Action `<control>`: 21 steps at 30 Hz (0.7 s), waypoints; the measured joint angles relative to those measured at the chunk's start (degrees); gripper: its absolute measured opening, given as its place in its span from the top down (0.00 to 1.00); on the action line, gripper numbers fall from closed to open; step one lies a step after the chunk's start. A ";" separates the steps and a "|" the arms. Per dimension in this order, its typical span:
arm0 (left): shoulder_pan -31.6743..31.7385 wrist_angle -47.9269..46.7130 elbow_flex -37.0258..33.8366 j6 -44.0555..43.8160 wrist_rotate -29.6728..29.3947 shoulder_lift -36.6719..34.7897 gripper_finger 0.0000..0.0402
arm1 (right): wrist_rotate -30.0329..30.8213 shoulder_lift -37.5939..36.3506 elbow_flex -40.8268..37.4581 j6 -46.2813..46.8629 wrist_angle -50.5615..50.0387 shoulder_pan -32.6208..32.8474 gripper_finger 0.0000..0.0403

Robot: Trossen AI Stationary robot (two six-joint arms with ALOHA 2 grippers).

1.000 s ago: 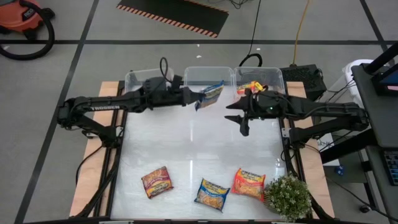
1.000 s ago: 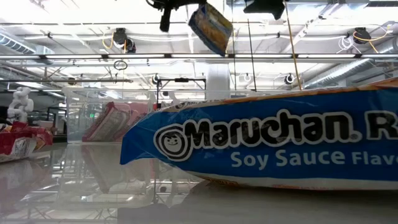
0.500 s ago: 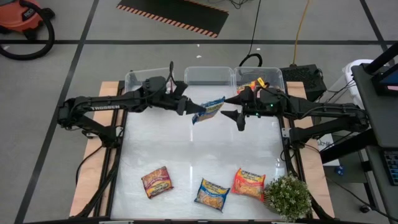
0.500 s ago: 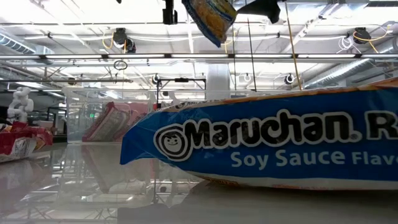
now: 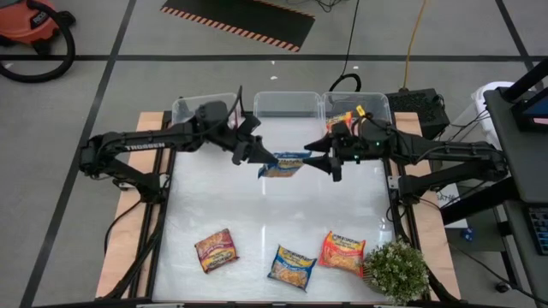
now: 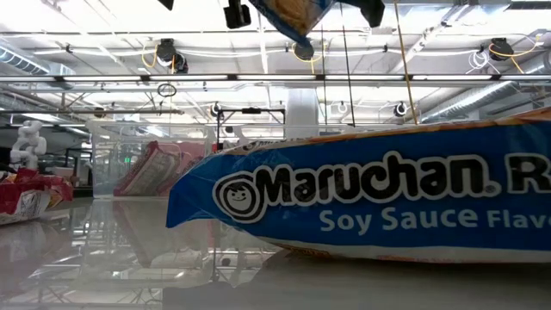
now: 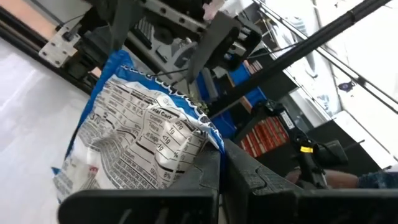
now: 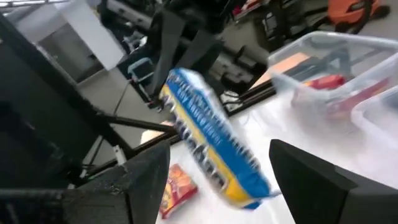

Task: Sort Maruchan noodles
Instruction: Put the top blue noodle pack into the middle transparent bin

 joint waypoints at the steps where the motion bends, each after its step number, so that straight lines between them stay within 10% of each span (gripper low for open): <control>1: 0.34 0.24 0.00 0.43 0.86 0.00 0.99 | -0.19 0.08 0.00 0.31 -0.13 0.48 0.33; 14: 3.29 4.57 0.00 0.62 3.80 -0.02 0.99 | 4.64 6.07 0.00 -12.05 0.60 2.08 0.33; 21: 3.44 4.42 -0.02 0.69 0.19 -0.04 0.99 | -5.29 10.78 0.00 -14.39 10.48 -2.51 0.36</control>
